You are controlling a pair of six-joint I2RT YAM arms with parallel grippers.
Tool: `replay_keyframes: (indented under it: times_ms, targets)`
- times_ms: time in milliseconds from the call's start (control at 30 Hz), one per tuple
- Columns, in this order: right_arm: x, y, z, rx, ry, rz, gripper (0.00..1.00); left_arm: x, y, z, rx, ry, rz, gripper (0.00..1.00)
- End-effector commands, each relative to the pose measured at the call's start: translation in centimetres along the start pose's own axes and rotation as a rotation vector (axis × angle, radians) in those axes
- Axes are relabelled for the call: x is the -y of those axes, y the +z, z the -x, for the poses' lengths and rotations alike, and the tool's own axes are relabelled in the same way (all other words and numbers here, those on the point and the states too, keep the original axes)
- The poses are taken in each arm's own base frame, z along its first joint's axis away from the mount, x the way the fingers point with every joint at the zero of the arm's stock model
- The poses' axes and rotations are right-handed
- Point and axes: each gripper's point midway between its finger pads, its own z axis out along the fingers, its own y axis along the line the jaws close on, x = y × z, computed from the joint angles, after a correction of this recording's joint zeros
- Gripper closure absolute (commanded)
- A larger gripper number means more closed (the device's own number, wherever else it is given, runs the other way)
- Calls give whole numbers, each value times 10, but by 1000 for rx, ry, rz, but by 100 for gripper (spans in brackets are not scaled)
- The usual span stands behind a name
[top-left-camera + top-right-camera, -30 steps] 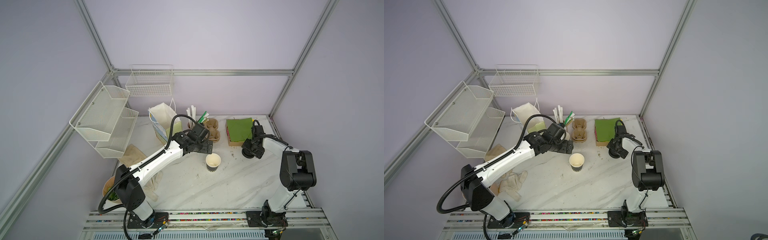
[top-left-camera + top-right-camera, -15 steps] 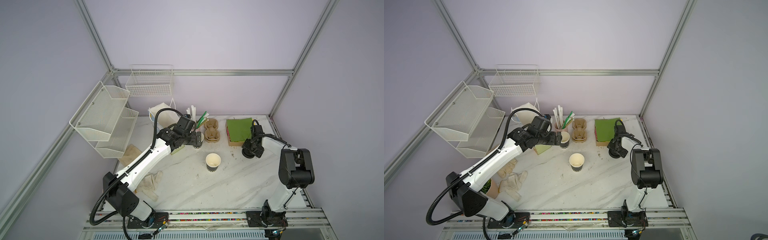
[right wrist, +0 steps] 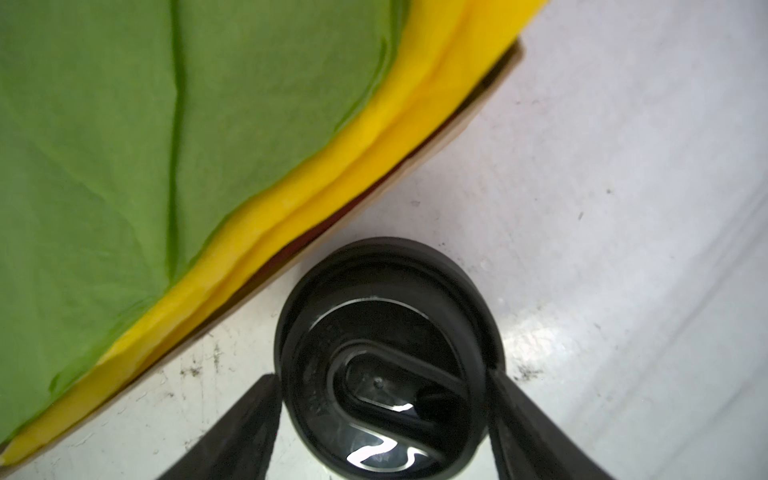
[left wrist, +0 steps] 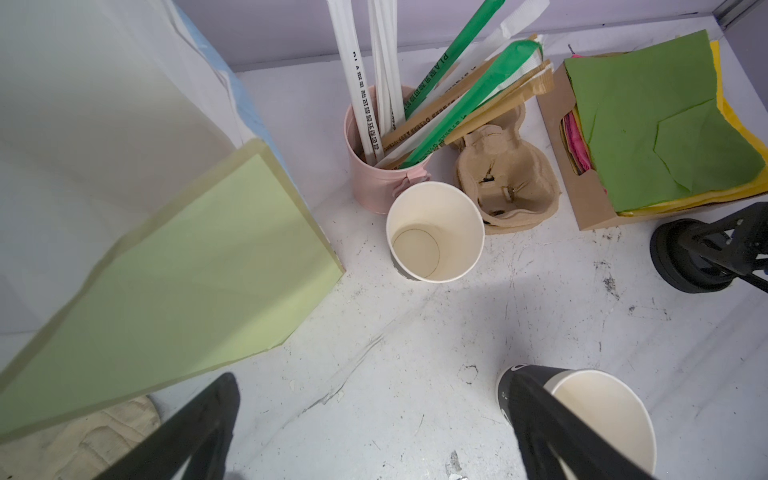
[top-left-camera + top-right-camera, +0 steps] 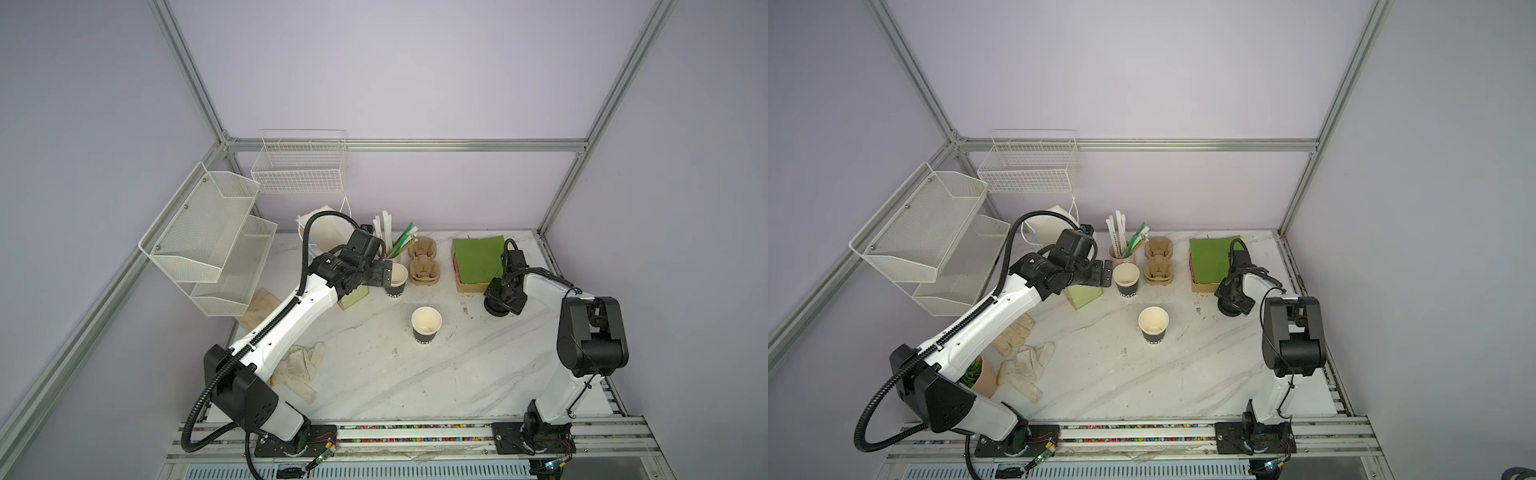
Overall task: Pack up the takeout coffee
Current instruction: 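Release the cup with the left gripper while the right gripper grasps the black lid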
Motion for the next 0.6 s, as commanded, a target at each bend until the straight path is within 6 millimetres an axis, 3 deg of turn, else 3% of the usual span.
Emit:
replay_keyframes:
  times_ms: [0, 567]
  targets:
    - [2, 5, -2, -19, -5, -11, 19, -9, -15, 12, 64, 10, 23, 0]
    - [-3, 10, -13, -35, -56, -21, 21, -23, -12, 5, 77, 8, 84, 0]
